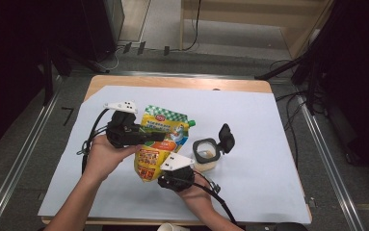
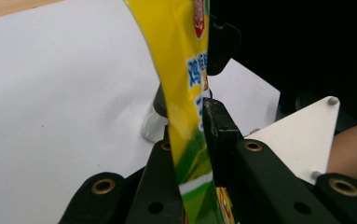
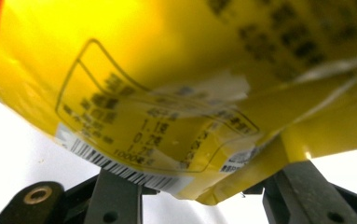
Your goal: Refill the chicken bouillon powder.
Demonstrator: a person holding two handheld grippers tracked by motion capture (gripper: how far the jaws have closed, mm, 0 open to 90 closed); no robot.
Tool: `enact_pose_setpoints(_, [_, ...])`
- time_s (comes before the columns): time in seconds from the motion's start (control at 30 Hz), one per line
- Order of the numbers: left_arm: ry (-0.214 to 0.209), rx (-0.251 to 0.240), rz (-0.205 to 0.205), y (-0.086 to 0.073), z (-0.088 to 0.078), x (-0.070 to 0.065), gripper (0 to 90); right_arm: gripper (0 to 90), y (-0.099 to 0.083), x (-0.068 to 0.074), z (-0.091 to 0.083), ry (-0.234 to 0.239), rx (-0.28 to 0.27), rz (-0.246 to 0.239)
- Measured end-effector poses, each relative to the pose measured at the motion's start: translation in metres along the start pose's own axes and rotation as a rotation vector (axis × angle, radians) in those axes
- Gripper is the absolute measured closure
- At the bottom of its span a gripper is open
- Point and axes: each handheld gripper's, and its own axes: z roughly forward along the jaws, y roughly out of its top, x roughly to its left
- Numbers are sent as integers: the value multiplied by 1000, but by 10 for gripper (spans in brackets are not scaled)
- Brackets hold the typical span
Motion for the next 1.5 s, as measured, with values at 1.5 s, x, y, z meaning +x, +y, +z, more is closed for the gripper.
enact_pose_setpoints(1.5, [-8, 146, -21, 11, 65, -12, 735, 591, 2, 24, -22, 133, 12, 53])
